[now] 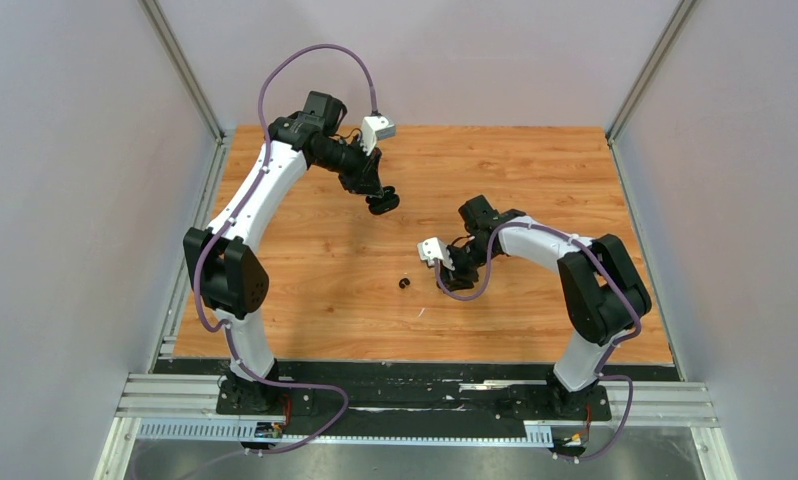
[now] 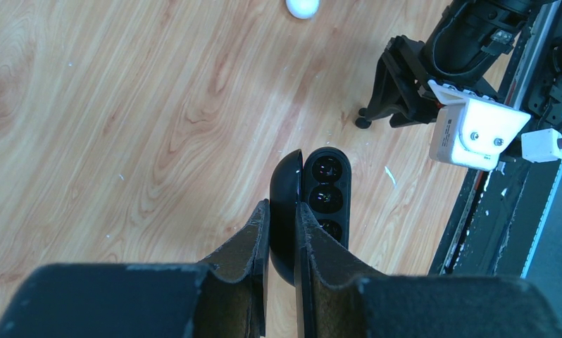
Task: Insert the wireless bluetooth earbuds into the charging case
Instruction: Adjust the right earbud at the center of the board.
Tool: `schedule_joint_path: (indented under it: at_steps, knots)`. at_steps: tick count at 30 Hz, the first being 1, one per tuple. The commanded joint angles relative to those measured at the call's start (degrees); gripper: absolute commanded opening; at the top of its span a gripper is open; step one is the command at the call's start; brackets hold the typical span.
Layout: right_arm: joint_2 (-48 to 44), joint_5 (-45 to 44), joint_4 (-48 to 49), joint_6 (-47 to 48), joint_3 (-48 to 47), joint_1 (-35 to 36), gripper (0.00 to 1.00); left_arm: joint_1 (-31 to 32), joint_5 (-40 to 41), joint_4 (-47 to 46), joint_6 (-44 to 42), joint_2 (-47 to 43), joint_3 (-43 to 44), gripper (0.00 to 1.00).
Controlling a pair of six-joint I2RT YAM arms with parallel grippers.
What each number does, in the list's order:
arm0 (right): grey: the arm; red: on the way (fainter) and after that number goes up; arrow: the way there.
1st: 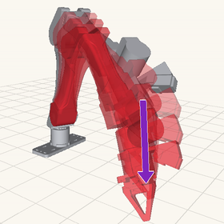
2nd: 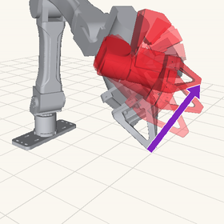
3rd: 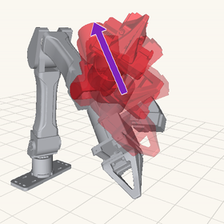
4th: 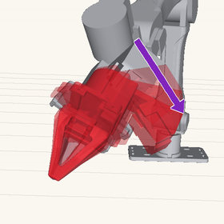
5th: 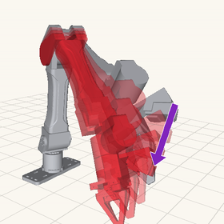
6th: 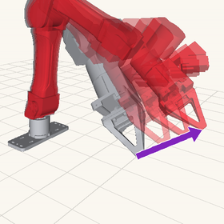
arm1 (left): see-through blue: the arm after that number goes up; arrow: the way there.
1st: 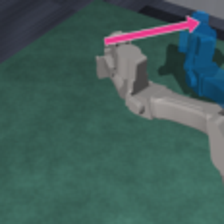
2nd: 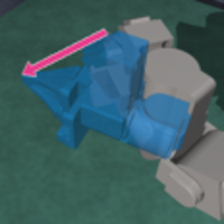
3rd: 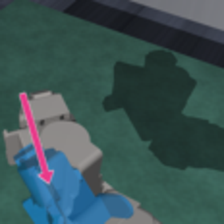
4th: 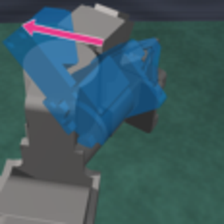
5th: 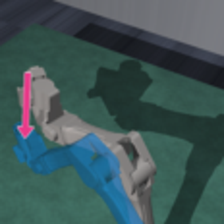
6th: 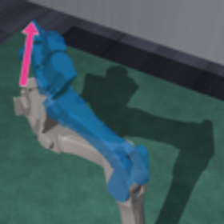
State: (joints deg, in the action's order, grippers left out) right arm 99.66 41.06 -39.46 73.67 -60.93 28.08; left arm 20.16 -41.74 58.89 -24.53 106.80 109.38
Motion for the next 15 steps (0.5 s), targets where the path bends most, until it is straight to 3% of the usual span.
schedule_joint_path:
  at_steps: [1, 8, 15]
  knots:
    - [-0.52, 4.05, -1.05, 2.32, -2.06, 0.27, 0.38, -0.15, -1.57, -0.28, 0.6, -1.55, 0.04, 0.0]
    - [-0.16, 4.96, 0.51, 2.61, -1.77, 0.4, 0.41, -0.12, -1.34, -0.18, 0.49, -1.61, 0.01, 0.0]
    - [1.61, 5.08, -1.02, 2.62, -3.22, 0.4, 0.35, -0.12, -1.22, -0.19, 0.63, -1.44, 0.0, 0.0]
